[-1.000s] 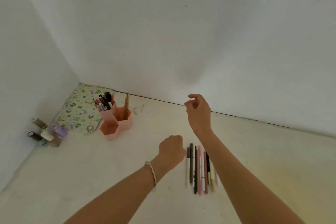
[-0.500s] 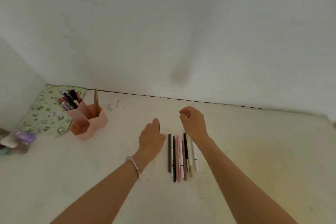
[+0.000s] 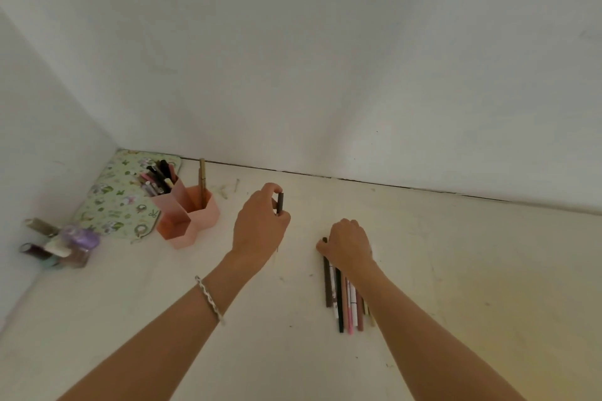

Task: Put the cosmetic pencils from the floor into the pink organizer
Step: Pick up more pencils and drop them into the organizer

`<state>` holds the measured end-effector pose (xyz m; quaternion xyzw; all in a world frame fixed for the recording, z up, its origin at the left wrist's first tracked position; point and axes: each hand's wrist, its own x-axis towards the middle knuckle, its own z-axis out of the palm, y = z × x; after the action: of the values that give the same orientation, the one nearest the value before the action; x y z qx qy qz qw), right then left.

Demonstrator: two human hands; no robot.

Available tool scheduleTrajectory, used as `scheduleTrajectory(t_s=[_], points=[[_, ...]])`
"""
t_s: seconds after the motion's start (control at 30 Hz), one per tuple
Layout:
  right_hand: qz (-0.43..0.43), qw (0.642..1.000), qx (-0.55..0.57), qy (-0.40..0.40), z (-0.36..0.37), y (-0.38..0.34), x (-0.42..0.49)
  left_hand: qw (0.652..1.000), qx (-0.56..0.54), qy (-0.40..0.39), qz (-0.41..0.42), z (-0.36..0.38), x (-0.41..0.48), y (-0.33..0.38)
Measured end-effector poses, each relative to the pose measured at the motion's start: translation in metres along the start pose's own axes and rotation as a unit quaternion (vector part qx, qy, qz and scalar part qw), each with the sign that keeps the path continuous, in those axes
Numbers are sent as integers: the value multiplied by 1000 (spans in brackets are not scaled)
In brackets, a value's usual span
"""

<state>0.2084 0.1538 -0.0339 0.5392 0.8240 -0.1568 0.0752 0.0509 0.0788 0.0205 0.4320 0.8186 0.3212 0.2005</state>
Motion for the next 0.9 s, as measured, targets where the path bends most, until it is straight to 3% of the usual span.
scheduleTrajectory(t_s=[0.1, 0.17, 0.3, 0.4, 0.5, 0.6, 0.67, 0.8, 0.9], points=[[9, 999, 41, 17, -9, -5, 4, 999, -34, 7, 4, -6, -1, -4], [45, 987, 146, 54, -21, -9, 8, 995, -88, 37, 26, -20, 3, -2], [85, 902, 405, 121, -58, -26, 20, 966, -153, 196, 73, -77, 27, -8], [63, 856, 485, 171, -78, -47, 24, 952, -72, 286, 83, -112, 42, -26], [31, 822, 524, 220, -85, -78, 23, 965, 39, 243, 93, -120, 49, -45], [-10, 799, 558, 223, -84, -109, 20, 943, 243, 201, 107, -117, 53, -60], [-38, 794, 565, 222, -81, -129, 18, 930, 292, 200, 96, -120, 55, -69], [-90, 803, 555, 198, -75, -168, 18, 933, 219, 268, 99, -139, 57, -72], [-117, 827, 521, 178, -63, -191, 17, 939, 174, 276, 105, -154, 56, -70]])
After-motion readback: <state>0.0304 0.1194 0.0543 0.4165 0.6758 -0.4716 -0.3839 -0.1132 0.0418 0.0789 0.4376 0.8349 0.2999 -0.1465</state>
